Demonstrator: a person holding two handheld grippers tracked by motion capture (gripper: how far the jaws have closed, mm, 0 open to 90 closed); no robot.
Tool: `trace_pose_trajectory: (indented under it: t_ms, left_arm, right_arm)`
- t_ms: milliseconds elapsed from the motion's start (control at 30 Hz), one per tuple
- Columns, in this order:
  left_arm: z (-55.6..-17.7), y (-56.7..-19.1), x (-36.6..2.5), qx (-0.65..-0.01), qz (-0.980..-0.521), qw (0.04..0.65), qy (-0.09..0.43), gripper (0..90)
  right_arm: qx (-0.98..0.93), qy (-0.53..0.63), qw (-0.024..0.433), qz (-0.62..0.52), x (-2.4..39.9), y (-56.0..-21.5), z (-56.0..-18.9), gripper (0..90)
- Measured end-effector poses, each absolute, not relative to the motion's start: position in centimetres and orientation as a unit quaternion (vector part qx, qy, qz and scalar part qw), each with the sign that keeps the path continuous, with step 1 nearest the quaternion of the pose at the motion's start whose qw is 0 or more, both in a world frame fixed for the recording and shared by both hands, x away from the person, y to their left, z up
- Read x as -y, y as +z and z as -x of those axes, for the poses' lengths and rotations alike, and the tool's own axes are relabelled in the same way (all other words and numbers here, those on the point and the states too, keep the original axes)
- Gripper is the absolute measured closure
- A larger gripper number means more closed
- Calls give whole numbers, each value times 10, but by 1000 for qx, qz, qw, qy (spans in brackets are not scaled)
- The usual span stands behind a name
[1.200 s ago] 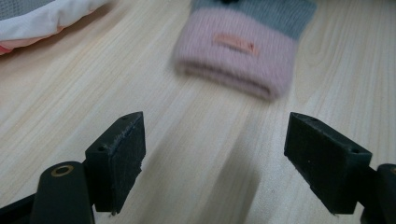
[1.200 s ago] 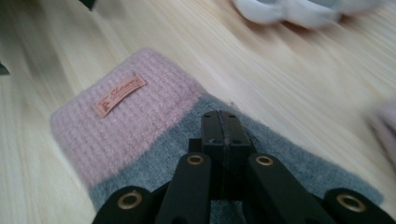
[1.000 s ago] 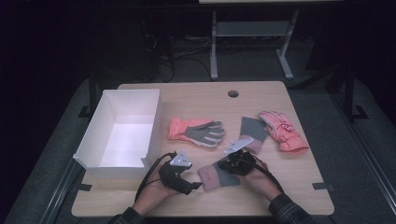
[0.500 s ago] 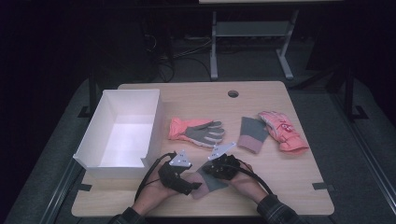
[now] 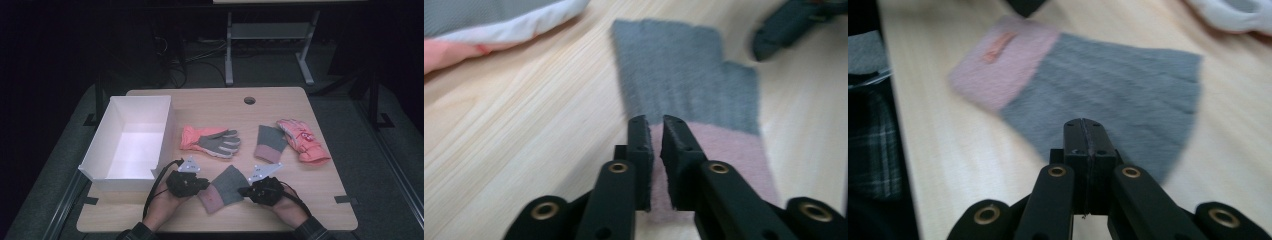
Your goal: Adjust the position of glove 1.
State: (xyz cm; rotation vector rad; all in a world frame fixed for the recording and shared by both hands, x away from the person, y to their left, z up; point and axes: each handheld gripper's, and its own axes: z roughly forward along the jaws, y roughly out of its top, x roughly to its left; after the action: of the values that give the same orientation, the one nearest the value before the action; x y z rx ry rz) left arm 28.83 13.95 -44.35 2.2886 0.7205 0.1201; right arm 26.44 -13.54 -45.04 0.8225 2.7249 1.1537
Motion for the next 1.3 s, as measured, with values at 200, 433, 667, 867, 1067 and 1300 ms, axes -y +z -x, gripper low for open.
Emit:
trace_pose_trajectory:
  t_ms: [200,433,667,867,1067,1300]
  left_arm:
    - [-290,-450,-133,-290,-891,349,32,868]
    - [-287,-452,-126,-284,-888,362,-9,869]
    - [-282,-454,-108,-258,-891,373,-32,875]
    - [-279,-457,-86,-234,-893,378,-66,890]
    - [-280,-459,-65,-212,-896,381,-80,894]
    - [-281,-461,-44,-196,-896,389,-90,895]
  right_arm:
    - [-895,366,29,-254,124,-456,-260,900]
    - [-899,347,37,-266,132,-459,-266,900]
    - [-894,339,52,-288,146,-458,-277,900]
    - [-888,331,68,-313,159,-458,-288,900]
    - [-885,327,81,-322,164,-458,-299,900]
    - [-880,330,91,-330,164,-459,-311,900]
